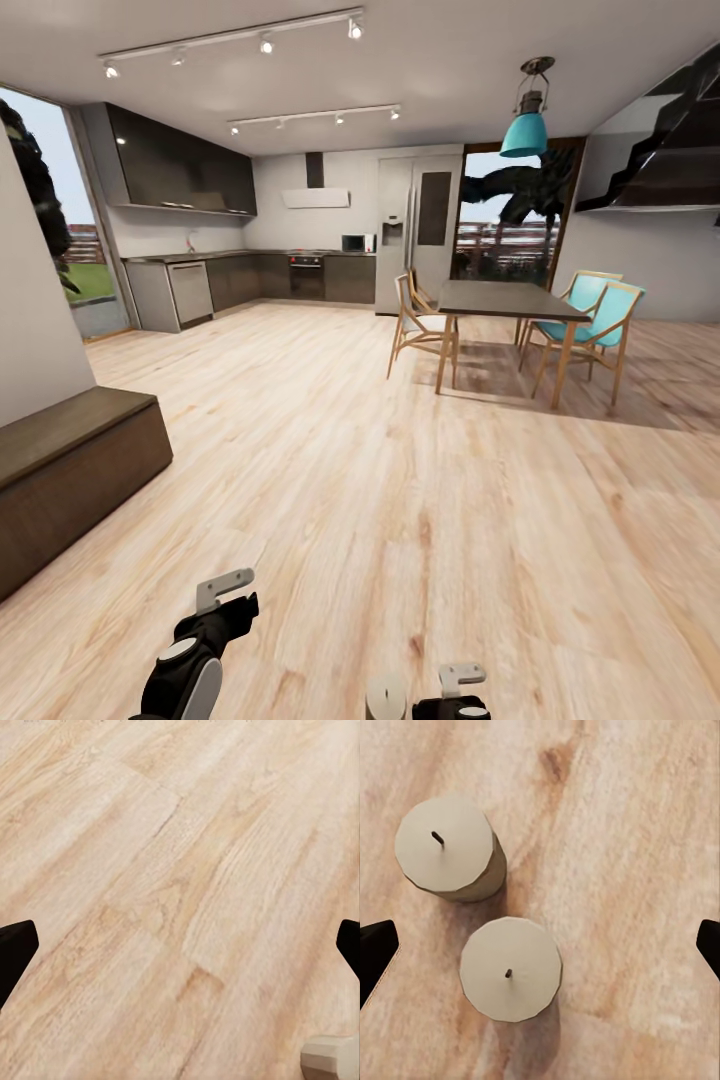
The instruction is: Place each of the two pumpkins and all three candles from the living room inside a cabinet in the living room (use any cabinet), then make sure every cabinet is closed, and position the cauldron so it is next to a table in the living room.
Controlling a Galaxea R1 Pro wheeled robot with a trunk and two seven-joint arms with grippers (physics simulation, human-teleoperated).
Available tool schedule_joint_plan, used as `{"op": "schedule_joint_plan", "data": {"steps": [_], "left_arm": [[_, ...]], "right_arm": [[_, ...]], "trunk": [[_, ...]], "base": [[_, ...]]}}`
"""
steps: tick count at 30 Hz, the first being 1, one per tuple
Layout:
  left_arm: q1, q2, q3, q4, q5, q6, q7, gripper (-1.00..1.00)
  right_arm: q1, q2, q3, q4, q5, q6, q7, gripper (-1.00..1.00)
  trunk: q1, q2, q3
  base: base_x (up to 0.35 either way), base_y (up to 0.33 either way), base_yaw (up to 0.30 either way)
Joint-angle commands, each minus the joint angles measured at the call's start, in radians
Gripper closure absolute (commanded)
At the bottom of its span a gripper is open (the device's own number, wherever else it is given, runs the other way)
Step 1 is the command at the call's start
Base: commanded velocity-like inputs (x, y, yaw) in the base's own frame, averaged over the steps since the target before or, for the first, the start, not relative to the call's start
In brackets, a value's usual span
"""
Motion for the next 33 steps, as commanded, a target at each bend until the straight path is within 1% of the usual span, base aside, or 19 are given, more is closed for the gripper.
{"op": "schedule_joint_plan", "data": {"steps": [1, 7, 10, 12, 13, 16, 18, 23, 27, 33], "left_arm": [[-0.001, 0.0, -0.001, -0.001, 0.01, 0.002, 0.01, -1.0], [0.0, 0.0, -0.001, -0.001, 0.01, 0.002, 0.01, -1.0], [0.0, -0.001, -0.001, -0.001, 0.01, 0.002, 0.01, -1.0], [-0.001, -0.001, -0.001, -0.001, 0.01, 0.002, 0.01, -1.0], [-0.001, -0.001, -0.001, -0.001, 0.01, 0.002, 0.01, -1.0], [0.0, -0.001, -0.001, -0.001, 0.01, 0.002, 0.01, -1.0], [0.0, -0.001, -0.001, -0.001, 0.01, 0.002, 0.01, -1.0], [0.0, 0.0, -0.001, -0.002, 0.01, 0.002, 0.01, -1.0], [0.0, 0.0, -0.001, -0.003, 0.01, 0.003, 0.009, -1.0], [0.0, 0.0, 0.0, -0.005, 0.01, 0.003, 0.008, -1.0]], "right_arm": [[-0.001, -0.001, 0.008, -0.002, -0.007, 0.006, -0.008, -1.0], [-0.001, 0.0, 0.011, -0.002, -0.008, 0.012, -0.008, -1.0], [-0.001, 0.001, 0.013, 0.0, -0.012, 0.038, -0.008, -1.0], [-0.001, 0.001, 0.012, 0.0, -0.015, 0.077, -0.008, -1.0], [-0.001, 0.001, 0.01, 0.0, -0.018, 0.121, -0.008, -1.0], [-0.001, 0.001, 0.005, -0.002, -0.022, 0.181, -0.008, -1.0], [-0.001, 0.0, 0.002, -0.003, -0.024, 0.207, -0.008, -1.0], [-0.001, 0.001, 0.0, -0.008, -0.025, 0.22, -0.009, -1.0], [-0.001, 0.009, 0.0, -0.009, -0.025, 0.223, -0.008, -1.0], [-0.001, 0.013, 0.001, -0.009, -0.024, 0.222, -0.008, -1.0]], "trunk": [[0.0, 0.0, -0.001], [0.0, 0.0, -0.001], [0.0, 0.0, -0.001], [0.0, 0.0, -0.001], [0.0, 0.0, -0.001], [0.0, 0.0, -0.001], [0.0, 0.0, -0.001], [0.0, 0.0, -0.001], [0.0, 0.0, -0.001], [0.0, 0.0, -0.001]], "base": [[0.069, 0.051, 0.0], [0.026, 0.019, 0.0], [0.004, 0.003, 0.0], [0.002, 0.002, 0.0], [0.001, 0.001, 0.0], [0.0, 0.0, 0.0], [0.0, 0.0, 0.0], [0.031, 0.013, 0.0], [0.104, 0.052, 0.0], [0.097, 0.077, 0.0]]}}
